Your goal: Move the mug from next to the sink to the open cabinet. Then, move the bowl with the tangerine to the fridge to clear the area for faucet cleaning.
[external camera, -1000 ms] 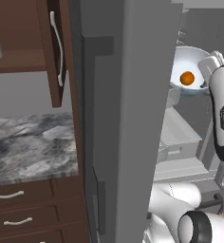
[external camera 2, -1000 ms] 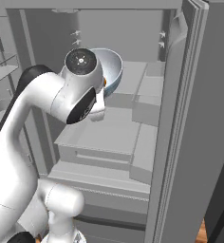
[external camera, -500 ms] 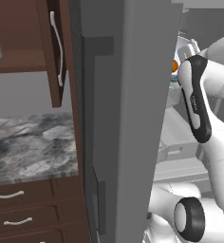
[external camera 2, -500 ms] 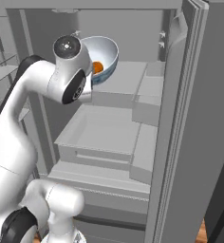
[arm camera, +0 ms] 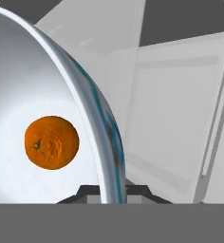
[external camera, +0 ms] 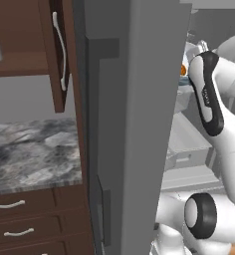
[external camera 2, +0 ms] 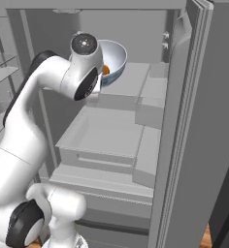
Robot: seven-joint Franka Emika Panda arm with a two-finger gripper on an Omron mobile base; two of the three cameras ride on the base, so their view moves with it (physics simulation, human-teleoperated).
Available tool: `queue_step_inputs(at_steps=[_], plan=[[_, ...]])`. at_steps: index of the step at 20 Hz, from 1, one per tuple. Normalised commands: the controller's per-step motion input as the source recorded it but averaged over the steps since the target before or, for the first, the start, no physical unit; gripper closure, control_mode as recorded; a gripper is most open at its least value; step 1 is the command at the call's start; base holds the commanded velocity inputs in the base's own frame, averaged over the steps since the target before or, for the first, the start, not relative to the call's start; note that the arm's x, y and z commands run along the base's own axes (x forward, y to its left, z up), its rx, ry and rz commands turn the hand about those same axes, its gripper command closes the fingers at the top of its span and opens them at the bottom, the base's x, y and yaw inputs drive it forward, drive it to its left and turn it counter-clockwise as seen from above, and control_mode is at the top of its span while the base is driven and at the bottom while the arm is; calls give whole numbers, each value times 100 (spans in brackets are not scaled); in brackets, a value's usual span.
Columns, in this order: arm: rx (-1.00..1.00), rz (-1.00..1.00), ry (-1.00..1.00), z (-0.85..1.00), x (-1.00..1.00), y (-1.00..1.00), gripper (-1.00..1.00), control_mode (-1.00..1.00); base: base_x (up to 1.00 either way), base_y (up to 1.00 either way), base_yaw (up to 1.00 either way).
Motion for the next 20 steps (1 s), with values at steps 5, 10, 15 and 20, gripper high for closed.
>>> queue_step_inputs(at_steps=[5, 10, 15, 20], plan=[[0, 0, 0, -12, 45, 0, 100, -100, 0, 0, 0], [0, 0, 0, -6, 62, 0, 100, -100, 0, 0, 0], [0, 0, 0, -29, 79, 0, 100, -100, 0, 0, 0], [0, 0, 0, -29, 86, 0, 100, -100, 0, 0, 0]])
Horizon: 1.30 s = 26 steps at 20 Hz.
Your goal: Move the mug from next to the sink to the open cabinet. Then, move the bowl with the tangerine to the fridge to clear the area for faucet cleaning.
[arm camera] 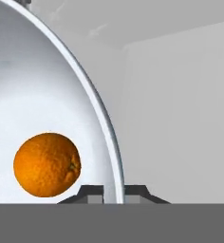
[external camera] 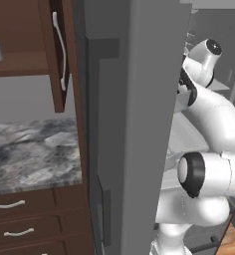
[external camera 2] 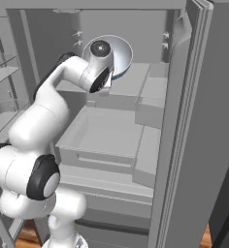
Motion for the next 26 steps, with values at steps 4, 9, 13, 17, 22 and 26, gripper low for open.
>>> queue_step_inputs(at_steps=[4, 9, 13, 17, 22, 26], plan=[[4, 0, 4, 22, 27, 1, -100, -100, 0, 0, 0], [0, 0, -2, 2, -6, 0, -100, -100, 0, 0, 0], [0, 0, -20, -1, -90, 0, -100, -100, 0, 0, 0], [0, 0, -26, -1, -100, 0, -100, -100, 0, 0, 0], [1, -1, -31, -4, -100, 0, -100, -100, 0, 0, 0], [0, 0, -20, -84, -100, 18, -100, -100, 0, 0, 0]])
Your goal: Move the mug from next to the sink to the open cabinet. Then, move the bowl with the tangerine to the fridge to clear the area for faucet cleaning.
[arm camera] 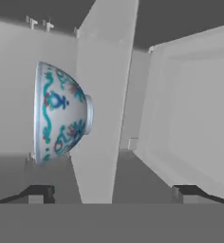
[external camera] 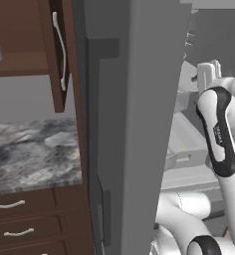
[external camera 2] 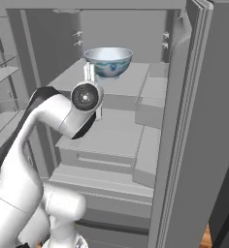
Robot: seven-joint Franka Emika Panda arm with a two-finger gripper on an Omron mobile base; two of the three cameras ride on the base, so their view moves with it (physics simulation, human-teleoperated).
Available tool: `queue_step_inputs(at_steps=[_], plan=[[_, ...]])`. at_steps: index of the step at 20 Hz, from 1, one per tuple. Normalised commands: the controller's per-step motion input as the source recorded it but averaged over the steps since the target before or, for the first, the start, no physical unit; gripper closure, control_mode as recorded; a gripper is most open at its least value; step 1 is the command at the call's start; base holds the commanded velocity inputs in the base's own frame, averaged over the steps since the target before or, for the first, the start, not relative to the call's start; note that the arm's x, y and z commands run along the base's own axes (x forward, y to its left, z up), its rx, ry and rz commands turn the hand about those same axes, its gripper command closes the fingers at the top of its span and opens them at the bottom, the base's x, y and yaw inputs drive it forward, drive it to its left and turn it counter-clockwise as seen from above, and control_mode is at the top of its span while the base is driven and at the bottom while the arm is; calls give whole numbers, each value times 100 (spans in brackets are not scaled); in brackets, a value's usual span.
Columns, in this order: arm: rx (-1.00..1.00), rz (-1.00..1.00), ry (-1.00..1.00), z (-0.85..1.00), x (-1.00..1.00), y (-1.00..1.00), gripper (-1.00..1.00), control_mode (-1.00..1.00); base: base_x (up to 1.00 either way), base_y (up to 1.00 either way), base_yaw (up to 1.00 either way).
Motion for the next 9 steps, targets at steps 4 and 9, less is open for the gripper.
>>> queue_step_inputs(at_steps=[4, 9], plan=[[-5, -1, -5, -100, -100, 41, -100, -100, 0, 0, 0], [-4, -2, -8, -100, -100, 28, -100, -100, 0, 0, 0]])
